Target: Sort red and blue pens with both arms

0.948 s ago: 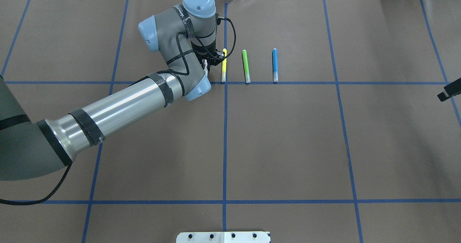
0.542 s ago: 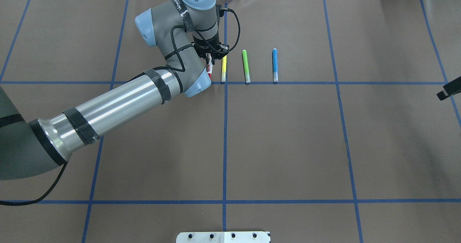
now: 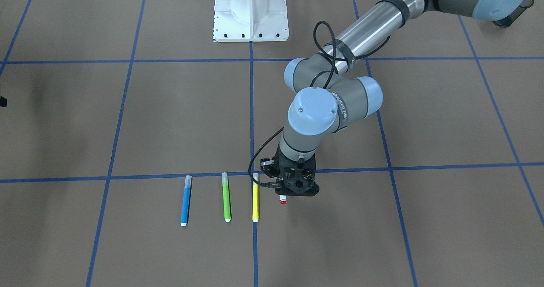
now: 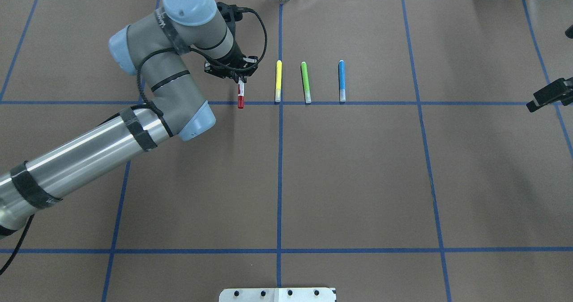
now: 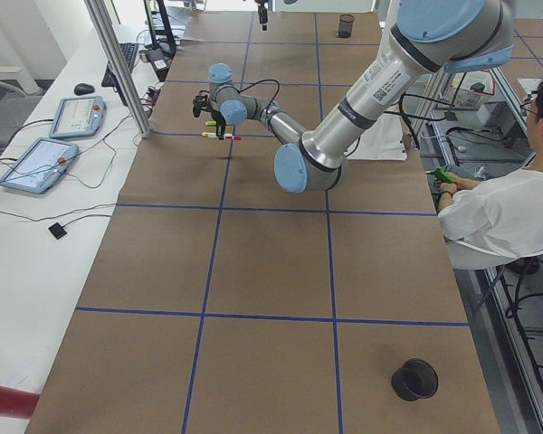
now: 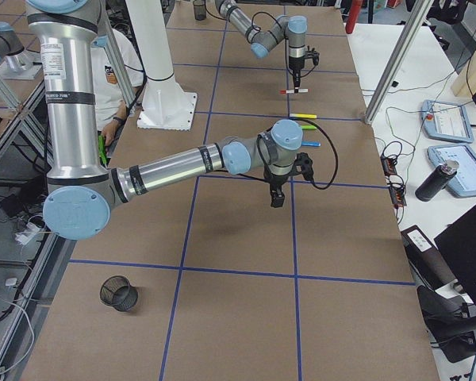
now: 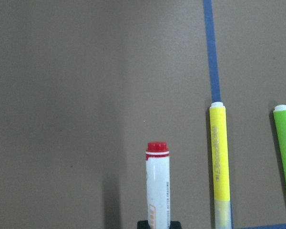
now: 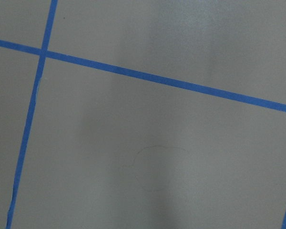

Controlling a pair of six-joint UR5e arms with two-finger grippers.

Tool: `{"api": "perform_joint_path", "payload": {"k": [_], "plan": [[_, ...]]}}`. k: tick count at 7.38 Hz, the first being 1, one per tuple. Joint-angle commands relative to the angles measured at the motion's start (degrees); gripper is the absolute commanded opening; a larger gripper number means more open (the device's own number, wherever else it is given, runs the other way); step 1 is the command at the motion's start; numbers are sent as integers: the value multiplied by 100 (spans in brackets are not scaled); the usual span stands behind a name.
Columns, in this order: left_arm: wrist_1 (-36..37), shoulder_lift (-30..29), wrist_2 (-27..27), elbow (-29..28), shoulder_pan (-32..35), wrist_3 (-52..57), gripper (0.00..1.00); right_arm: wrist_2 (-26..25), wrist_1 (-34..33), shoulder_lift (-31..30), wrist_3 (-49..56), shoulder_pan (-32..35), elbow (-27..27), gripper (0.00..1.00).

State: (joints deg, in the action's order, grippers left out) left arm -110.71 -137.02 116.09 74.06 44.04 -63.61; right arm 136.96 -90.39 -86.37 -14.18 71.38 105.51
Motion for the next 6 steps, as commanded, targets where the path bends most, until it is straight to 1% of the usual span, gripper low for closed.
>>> {"api": "perform_joint_path", "payload": {"k": [1,3,4,5,6], "plan": [[14,1050,-69,1307,218,-213,0,-29,39,461,-742,-343,-92,100],[40,1789,-69,2003,342,-240,0,-81,127,1075,-1653,-598,-293,100],[40,2210,-52,2389,525,-248,0,-247,127,1243,-1876,-738,-303,100],[-3,2824,-43,2820,648,-170,0,-335,127,1350,-2000,-835,-312,100],[-99,3465,-182,3276,684,-187,0,-345,127,1420,-2070,-889,-338,100]]}}
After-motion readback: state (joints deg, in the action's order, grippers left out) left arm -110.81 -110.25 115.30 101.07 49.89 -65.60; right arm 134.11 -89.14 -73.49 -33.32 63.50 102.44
